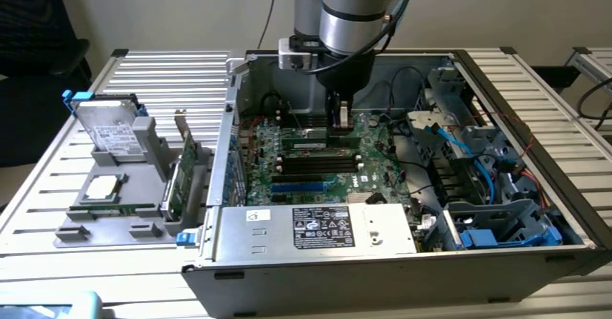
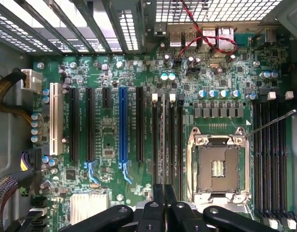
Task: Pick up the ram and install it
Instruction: 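Insert the ram into the slot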
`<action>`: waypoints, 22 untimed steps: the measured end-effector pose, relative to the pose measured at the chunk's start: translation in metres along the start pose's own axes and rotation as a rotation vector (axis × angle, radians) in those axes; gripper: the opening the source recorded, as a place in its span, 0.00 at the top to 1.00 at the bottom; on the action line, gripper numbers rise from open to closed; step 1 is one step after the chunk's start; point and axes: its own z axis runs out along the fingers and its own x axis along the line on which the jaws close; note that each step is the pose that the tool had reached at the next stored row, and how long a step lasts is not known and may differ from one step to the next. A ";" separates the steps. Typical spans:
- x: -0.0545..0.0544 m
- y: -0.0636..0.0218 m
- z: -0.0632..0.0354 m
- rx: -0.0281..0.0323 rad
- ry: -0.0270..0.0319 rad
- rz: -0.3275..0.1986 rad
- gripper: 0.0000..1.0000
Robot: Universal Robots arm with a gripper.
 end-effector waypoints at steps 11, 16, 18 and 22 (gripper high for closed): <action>0.000 -0.0001 0.0015 0.0004 0.0067 0.000 0.87; 0.000 -0.0002 0.0036 0.0008 0.0262 0.000 0.87; 0.000 -0.0002 0.0049 0.0010 0.0275 0.000 0.87; 0.000 -0.0006 0.0087 0.0021 0.0274 0.000 0.87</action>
